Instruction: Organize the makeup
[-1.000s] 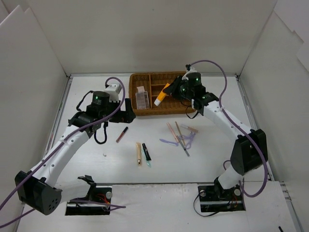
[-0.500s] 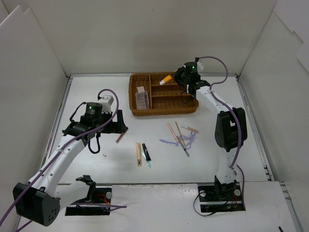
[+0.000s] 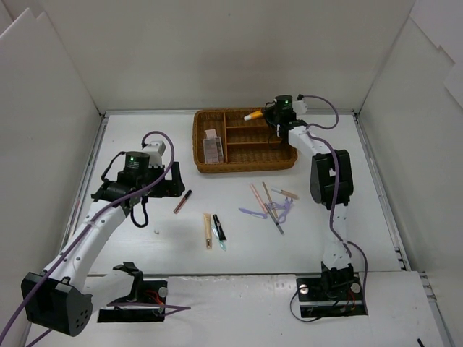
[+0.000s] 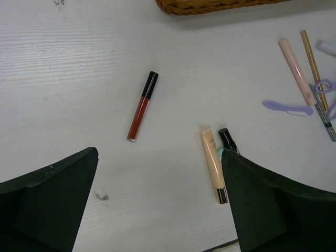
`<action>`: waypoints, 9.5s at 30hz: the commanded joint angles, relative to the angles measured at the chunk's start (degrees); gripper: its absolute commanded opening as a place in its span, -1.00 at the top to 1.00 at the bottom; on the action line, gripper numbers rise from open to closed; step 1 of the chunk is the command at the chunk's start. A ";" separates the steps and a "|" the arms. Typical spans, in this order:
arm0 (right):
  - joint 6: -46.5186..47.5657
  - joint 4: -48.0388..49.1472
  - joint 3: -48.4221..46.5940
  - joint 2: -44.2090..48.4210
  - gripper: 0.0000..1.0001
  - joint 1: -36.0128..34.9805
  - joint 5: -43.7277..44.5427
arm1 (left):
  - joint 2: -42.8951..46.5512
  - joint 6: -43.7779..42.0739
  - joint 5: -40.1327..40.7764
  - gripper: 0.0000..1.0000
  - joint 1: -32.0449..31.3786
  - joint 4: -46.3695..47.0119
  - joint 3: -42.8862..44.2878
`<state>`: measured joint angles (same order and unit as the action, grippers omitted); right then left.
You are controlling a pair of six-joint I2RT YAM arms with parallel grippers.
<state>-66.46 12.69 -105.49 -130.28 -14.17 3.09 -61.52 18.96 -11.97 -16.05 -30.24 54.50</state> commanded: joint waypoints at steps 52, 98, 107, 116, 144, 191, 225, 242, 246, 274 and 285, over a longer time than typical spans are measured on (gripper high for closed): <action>56.18 -32.37 21.28 36.85 0.26 -19.91 -7.66 | -4.14 1.25 -1.22 -0.99 7.08 0.45 3.68; 51.60 -34.57 30.17 17.60 0.52 -37.60 -11.71 | -4.05 1.25 2.12 -0.99 9.02 0.53 2.10; 65.62 -39.93 21.49 26.56 1.00 -35.84 1.88 | -3.70 1.25 1.77 -0.99 9.02 0.62 2.10; 92.72 -40.02 -0.19 22.45 1.00 -25.74 14.93 | -2.91 1.08 1.60 -0.99 9.02 0.45 1.93; 136.06 4.97 -15.00 -8.41 1.00 -12.64 12.82 | -8.00 1.17 1.60 -0.99 9.55 1.32 0.78; 54.52 -35.70 14.87 32.37 0.17 -36.62 9.13 | 3.42 2.22 7.30 -0.99 11.13 -5.70 0.79; 30.16 -44.15 11.01 9.61 0.37 -45.59 -10.39 | 8.78 4.42 11.70 -0.99 11.13 -8.43 -3.17; 28.66 -44.24 14.61 12.41 0.46 -44.62 -5.99 | 7.82 4.51 11.44 -0.99 11.13 -7.73 -3.26; 28.66 -44.33 14.52 15.40 0.46 -44.63 -3.54 | 7.90 4.42 11.35 -0.99 11.13 -7.99 -3.26; 25.85 -44.77 12.59 9.35 0.48 -44.27 -5.99 | 6.67 4.42 11.44 -0.99 11.13 -7.82 -3.17; 27.17 -44.50 11.01 9.25 0.86 -44.45 -5.47 | 6.06 4.51 11.70 -0.99 11.13 -7.82 -3.08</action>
<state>-39.22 -30.65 -92.49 -122.67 -58.89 -3.88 -55.24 23.03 -1.19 -5.23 -39.68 50.76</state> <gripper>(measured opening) 0.118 0.996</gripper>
